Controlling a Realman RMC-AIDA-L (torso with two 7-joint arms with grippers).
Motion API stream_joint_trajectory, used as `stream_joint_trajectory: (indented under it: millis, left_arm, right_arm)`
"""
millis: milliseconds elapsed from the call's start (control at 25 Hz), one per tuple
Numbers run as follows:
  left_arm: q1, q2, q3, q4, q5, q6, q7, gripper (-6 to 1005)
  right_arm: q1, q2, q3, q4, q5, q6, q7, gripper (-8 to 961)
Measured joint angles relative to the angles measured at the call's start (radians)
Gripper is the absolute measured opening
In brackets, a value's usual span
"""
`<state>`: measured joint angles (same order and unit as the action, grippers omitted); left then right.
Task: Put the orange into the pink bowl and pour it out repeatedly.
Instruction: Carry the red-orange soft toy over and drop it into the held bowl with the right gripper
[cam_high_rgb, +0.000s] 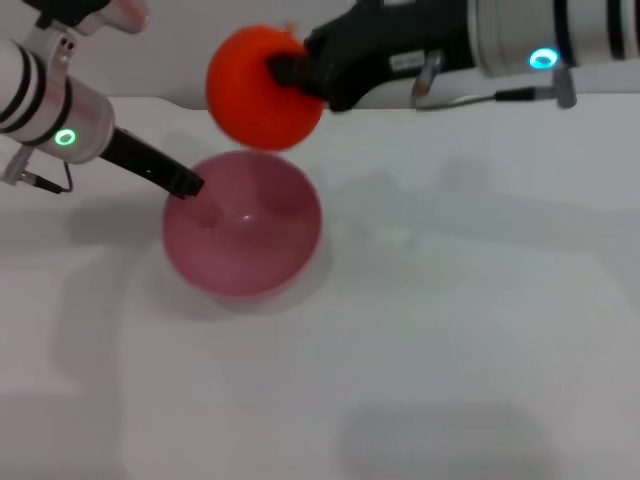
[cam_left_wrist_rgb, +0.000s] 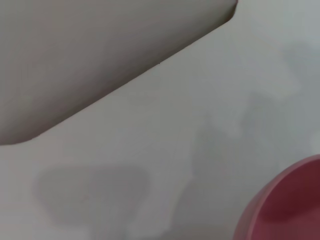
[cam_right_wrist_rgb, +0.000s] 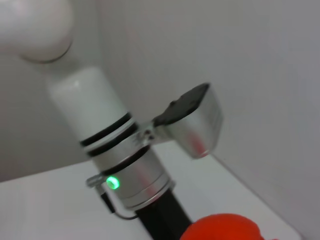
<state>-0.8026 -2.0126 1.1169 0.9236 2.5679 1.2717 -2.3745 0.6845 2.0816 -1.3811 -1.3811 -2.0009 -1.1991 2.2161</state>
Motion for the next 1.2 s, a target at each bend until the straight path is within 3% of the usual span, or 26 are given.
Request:
stream_joint_trajectory:
  millis: [480,920,1200]
  left_arm:
    - [-0.018,-0.019,0.000,0.014,0.000,0.007,0.010,44]
    - [-0.023,-0.030,0.009,0.031,0.000,0.017,0.012,44]
    - [-0.023,-0.031,0.009,0.035,0.000,0.021,0.012,44]
  right_arm:
    - [0.019,-0.001,-0.104,0.167,0.013,0.077,-0.030,49]
    - [0.024,-0.002,-0.157,0.222,0.019,0.132,-0.048,52]
    - [0.022,-0.003,-0.150,0.224,0.023,0.134,-0.046,410]
